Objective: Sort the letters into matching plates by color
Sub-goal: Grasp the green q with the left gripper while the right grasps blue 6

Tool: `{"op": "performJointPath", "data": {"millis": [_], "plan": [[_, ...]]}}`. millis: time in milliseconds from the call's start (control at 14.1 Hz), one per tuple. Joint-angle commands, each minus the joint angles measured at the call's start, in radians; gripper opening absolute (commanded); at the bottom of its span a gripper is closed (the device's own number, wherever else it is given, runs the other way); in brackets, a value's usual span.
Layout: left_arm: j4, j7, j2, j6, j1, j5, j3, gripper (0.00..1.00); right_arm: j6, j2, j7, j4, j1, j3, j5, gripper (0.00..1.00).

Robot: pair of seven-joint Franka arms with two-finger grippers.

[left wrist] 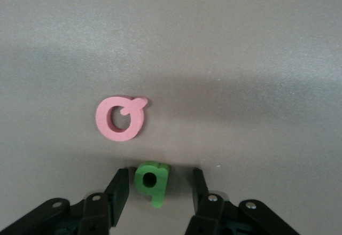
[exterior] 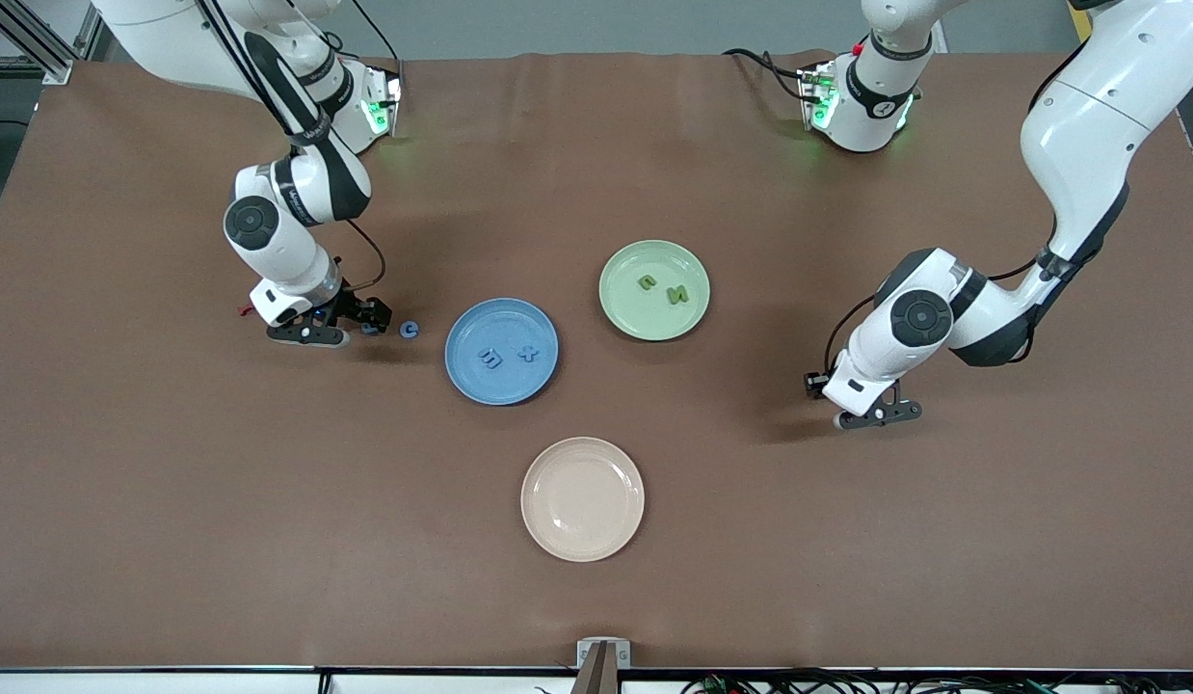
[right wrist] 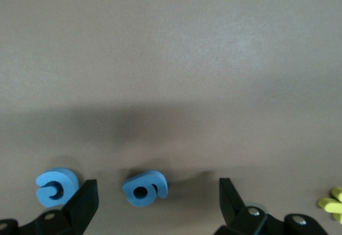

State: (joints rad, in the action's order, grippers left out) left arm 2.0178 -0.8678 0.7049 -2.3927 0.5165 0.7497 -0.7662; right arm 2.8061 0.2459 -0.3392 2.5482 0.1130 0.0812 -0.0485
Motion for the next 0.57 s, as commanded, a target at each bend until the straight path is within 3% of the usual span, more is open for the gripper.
{"op": "performJointPath", "data": {"millis": [0,213,497], "plan": [[0.007,-0.007,0.008,-0.025,0.014,0.017,-0.005,0.41,0.021,0.018,-0.040,-0.002,0.014,0.008,-0.008,1.00],[0.005,-0.008,0.008,-0.025,0.014,0.017,-0.007,0.26,0.021,0.026,-0.057,-0.003,0.027,0.008,-0.010,1.00],[-0.001,-0.013,0.002,-0.023,0.013,0.017,-0.007,0.20,0.021,0.035,-0.057,-0.003,0.027,0.008,-0.010,0.96]]}}
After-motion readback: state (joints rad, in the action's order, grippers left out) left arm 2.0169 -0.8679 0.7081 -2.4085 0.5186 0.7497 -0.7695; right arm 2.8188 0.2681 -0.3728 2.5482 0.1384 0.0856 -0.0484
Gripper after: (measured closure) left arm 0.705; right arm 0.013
